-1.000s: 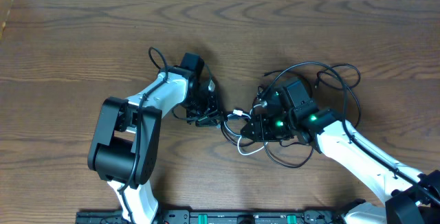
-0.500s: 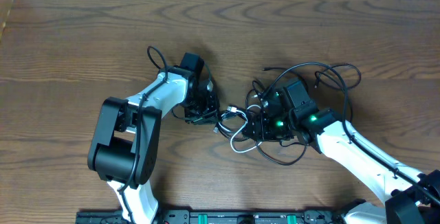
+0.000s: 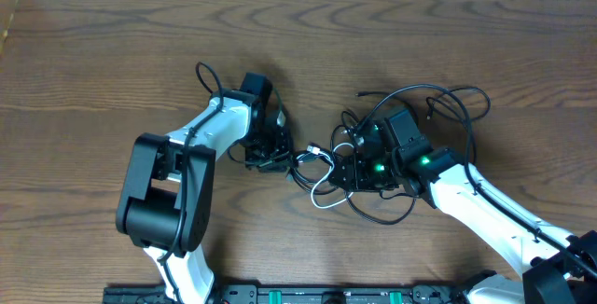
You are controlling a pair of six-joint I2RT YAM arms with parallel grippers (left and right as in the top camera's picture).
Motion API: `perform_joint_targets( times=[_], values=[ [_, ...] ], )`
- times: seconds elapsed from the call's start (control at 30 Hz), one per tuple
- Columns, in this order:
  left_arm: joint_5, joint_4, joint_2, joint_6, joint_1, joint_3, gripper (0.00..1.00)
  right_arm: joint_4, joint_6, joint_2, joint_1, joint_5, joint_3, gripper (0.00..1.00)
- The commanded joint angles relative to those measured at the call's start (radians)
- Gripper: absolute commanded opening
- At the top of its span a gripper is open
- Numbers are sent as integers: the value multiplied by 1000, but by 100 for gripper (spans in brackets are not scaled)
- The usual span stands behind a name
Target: Untangle cables
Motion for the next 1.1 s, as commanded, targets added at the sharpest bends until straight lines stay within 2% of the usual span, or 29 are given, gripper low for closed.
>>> perform_joint_targets(
  times=[0.0, 0.07, 0.3, 0.53, 0.87, 0.97, 1.07],
  values=[
    [-86, -36, -55, 37, 7, -13, 36, 2, 2, 0, 9, 12, -6, 36],
    [-86, -59, -89, 27, 6, -13, 40, 2, -6, 0, 9, 12, -6, 37],
    [-92, -101, -110, -98, -19, -36, 38, -1, -6, 0, 9, 12, -6, 36],
    [-245, -96, -110, -270, -67, -84, 38, -8, -6, 0, 9, 12, -6, 37],
    [-240, -66, -110, -312, -71, -84, 38, -9, -6, 0, 9, 11, -6, 37],
    [-203, -67, -110, -306, -71, -84, 25, -9, -5, 0, 9, 11, -6, 37],
    [-84, -67, -110, -233, -70, -84, 22, -9, -2, 0, 9, -2, -6, 36]
  ],
)
